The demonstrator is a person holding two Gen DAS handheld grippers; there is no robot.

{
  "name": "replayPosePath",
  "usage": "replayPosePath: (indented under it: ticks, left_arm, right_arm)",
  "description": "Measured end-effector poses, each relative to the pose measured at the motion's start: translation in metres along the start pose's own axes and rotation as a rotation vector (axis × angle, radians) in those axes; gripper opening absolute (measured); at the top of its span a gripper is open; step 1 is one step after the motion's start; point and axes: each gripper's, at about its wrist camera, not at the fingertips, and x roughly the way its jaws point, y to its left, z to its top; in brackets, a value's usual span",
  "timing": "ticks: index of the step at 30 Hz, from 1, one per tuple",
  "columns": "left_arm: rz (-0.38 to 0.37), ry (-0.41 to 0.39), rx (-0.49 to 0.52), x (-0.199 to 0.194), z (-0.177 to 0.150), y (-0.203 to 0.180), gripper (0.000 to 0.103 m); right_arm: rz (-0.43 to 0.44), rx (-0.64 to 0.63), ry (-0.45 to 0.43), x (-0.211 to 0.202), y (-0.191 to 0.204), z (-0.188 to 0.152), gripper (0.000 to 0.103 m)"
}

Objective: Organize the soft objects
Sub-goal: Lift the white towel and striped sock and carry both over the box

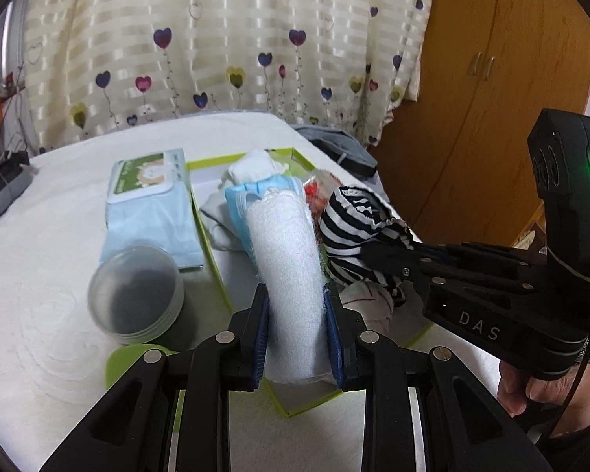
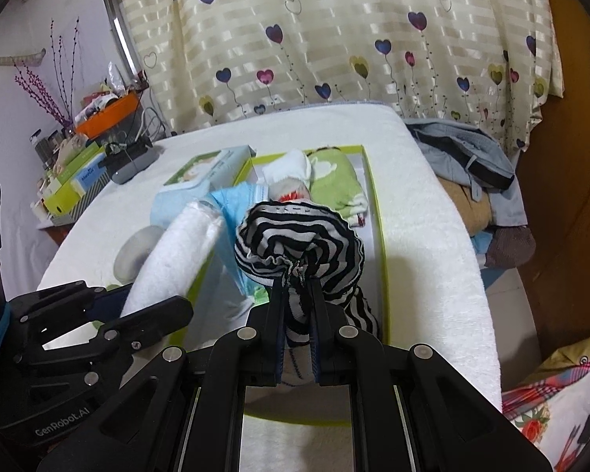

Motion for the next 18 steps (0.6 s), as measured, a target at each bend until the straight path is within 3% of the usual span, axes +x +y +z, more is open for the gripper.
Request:
replayPosePath:
  ticks: [14, 18]
  left_arm:
    - [0.002, 0.041, 0.006, 0.027, 0.005, -0.004, 0.025]
    - [-0.006, 0.043, -0.005, 0.028, 0.006, -0.002, 0.030]
  right_arm:
    - [0.026, -0.008, 0.040, 0.027, -0.009, 0.004, 0.011]
    - [0.034, -0.007, 0.042, 0.027, -0.011, 0.005, 0.012]
